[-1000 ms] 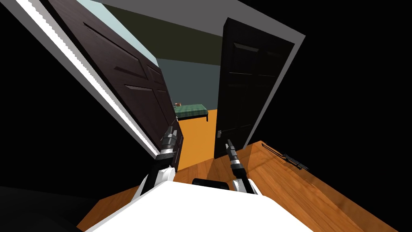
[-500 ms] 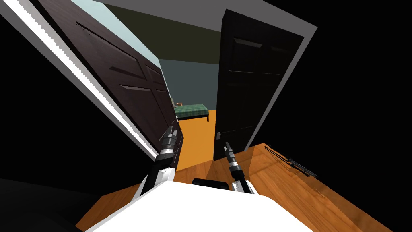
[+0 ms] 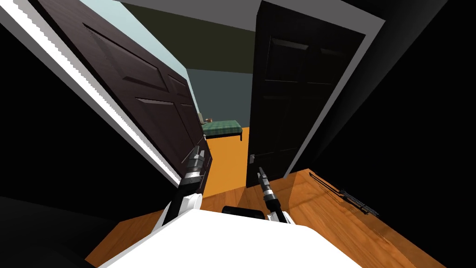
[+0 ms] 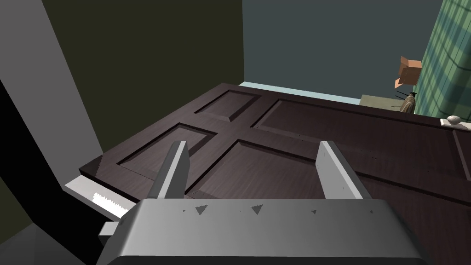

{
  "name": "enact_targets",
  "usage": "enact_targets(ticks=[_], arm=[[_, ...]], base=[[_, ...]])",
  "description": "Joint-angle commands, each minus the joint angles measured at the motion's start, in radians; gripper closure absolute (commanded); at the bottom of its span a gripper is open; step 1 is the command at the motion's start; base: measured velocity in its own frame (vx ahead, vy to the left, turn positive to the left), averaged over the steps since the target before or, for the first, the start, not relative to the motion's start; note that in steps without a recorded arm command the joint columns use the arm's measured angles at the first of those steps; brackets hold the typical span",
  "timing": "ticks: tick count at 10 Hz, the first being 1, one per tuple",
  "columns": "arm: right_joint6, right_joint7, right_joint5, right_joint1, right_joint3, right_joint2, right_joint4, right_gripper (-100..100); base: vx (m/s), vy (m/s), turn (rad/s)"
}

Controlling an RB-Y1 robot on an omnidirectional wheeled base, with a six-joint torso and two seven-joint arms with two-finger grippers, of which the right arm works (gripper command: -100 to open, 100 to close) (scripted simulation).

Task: Push the door open

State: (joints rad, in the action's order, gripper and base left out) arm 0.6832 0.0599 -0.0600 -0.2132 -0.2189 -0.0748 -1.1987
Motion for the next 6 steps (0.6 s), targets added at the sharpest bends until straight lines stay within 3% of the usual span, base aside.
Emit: enact_targets(ticks=[1,4,6], arm=[[0.011,-0.003,-0.001,0.006,-0.010,0.007,0.038,-100],[0.037,-0.001,0.001,0.029,-0.027,0.014,0.136,-100],[0.045,0.000,0.001,0.035,-0.032,0.016,0.164,-100]], base=[[0.071,-0.090,0.069],[0.095,-0.092,0.084],[0.087,-0.082,0.040]])
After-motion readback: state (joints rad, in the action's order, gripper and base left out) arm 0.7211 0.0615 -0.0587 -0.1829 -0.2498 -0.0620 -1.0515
